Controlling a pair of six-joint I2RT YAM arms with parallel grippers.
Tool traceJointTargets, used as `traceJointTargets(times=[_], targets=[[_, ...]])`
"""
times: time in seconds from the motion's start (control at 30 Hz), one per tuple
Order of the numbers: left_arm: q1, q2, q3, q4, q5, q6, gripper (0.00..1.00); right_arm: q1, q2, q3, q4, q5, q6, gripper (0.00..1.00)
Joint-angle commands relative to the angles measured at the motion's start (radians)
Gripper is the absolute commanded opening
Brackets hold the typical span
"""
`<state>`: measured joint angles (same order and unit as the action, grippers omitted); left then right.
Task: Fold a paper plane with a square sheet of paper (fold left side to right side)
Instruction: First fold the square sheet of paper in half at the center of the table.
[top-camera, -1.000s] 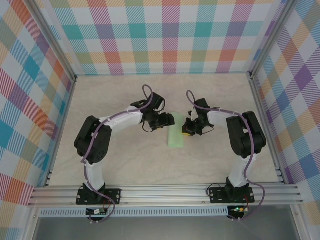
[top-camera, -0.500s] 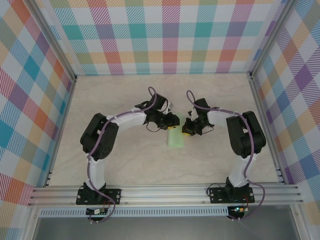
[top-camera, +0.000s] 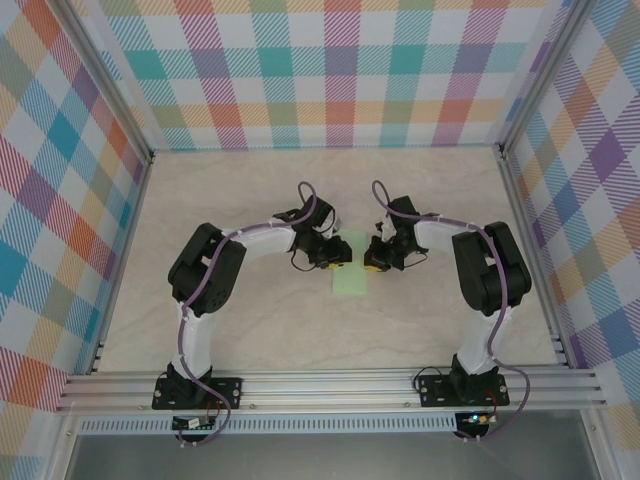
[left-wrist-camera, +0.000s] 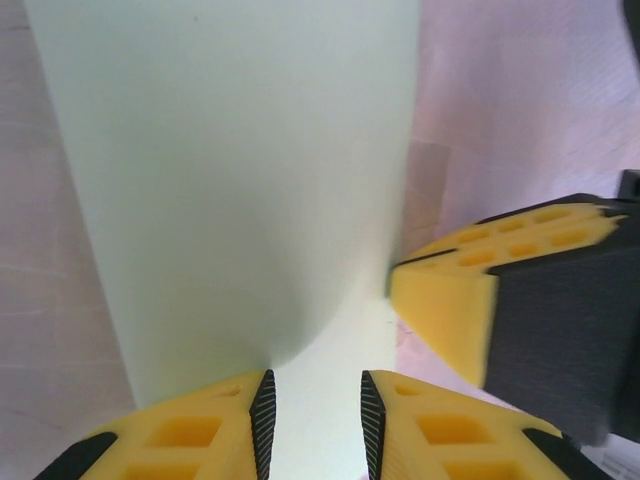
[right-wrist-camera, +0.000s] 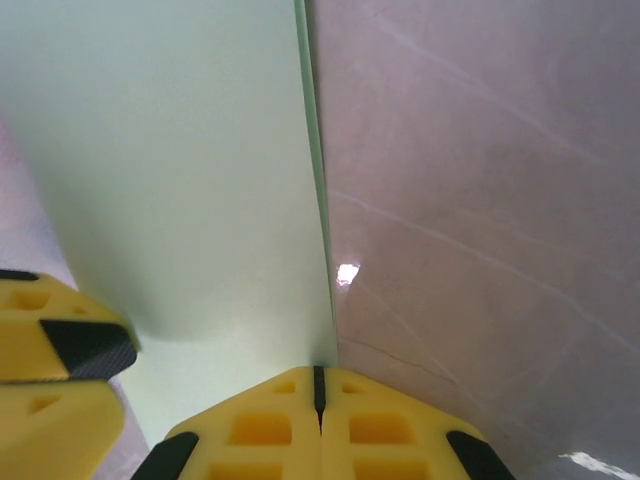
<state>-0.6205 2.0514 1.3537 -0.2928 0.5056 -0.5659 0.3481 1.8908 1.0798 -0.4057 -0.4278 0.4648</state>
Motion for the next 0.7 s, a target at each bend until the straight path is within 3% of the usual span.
traceJointTargets(times=[0.0,0.3,0.67], targets=[[0.027,0.020,-0.028,-0.020,-0.013,0.030,0.31,0.014,0.075,-0.027,-0.094,0.098,-0.029,0.05],[0.065,0.011,-0.068,-0.019,-0.022,0.044,0.31,0.014,0.082,-0.026,-0.106,0.107,-0.034,0.05],[0.089,-0.122,-0.105,0.006,0.024,0.053,0.33,0.014,0.074,-0.020,-0.103,0.096,-0.033,0.05]])
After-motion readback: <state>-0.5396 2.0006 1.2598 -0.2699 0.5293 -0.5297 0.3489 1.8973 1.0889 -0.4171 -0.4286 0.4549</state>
